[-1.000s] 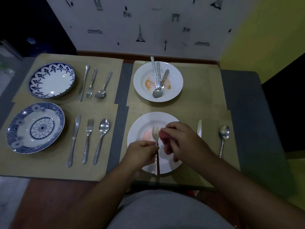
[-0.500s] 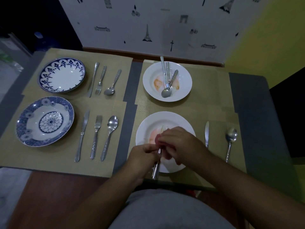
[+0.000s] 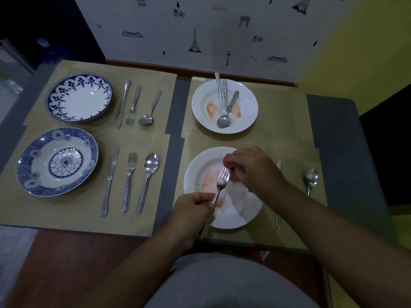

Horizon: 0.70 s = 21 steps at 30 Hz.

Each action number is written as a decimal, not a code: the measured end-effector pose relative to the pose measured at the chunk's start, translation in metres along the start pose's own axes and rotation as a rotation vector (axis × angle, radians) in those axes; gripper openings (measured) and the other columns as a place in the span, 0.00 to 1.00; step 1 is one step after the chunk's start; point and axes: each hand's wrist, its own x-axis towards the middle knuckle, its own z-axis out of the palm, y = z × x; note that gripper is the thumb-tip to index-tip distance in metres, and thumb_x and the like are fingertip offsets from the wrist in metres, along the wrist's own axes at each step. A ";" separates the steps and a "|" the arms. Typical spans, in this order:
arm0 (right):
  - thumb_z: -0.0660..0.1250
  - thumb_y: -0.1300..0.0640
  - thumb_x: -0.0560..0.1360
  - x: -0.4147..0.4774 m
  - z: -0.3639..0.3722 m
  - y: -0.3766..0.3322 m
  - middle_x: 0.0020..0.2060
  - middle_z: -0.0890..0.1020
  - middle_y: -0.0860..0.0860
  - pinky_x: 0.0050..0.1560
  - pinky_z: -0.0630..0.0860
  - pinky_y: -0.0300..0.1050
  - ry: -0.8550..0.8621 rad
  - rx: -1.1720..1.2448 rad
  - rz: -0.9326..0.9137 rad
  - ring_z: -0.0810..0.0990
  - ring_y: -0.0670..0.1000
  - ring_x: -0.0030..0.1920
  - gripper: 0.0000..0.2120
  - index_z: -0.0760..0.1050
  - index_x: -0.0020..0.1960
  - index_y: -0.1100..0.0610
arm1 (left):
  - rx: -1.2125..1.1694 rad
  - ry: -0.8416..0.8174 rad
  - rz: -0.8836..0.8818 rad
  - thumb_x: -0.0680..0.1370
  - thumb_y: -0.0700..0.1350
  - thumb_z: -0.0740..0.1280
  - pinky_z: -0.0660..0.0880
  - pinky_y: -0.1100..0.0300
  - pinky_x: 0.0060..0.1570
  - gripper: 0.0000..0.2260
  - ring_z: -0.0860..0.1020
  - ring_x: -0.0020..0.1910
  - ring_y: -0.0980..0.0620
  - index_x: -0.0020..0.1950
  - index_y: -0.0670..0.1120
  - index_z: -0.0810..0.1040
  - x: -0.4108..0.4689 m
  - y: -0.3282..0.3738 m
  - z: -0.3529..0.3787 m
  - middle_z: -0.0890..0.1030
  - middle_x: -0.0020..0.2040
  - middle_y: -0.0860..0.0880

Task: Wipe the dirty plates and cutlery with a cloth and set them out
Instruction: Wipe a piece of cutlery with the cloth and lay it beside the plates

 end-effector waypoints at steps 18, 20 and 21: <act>0.68 0.63 0.72 -0.028 -0.002 -0.018 0.46 0.84 0.46 0.55 0.74 0.52 0.005 0.194 0.046 0.80 0.49 0.48 0.13 0.83 0.54 0.54 | 0.088 0.103 0.003 0.82 0.44 0.65 0.79 0.55 0.39 0.10 0.78 0.39 0.48 0.49 0.43 0.84 0.023 -0.001 0.005 0.83 0.43 0.45; 0.68 0.62 0.71 -0.028 -0.003 -0.019 0.46 0.84 0.46 0.55 0.74 0.52 0.015 0.197 0.043 0.80 0.49 0.48 0.12 0.82 0.54 0.54 | 0.036 0.090 -0.012 0.82 0.43 0.65 0.79 0.56 0.38 0.10 0.79 0.37 0.49 0.49 0.42 0.85 0.023 -0.001 0.006 0.84 0.39 0.44; 0.67 0.62 0.71 -0.028 -0.004 -0.020 0.45 0.84 0.46 0.54 0.74 0.52 0.025 0.202 0.033 0.80 0.48 0.48 0.12 0.82 0.53 0.55 | 0.017 0.085 -0.012 0.82 0.43 0.66 0.80 0.55 0.39 0.10 0.80 0.36 0.49 0.48 0.42 0.85 0.022 0.000 0.006 0.85 0.38 0.43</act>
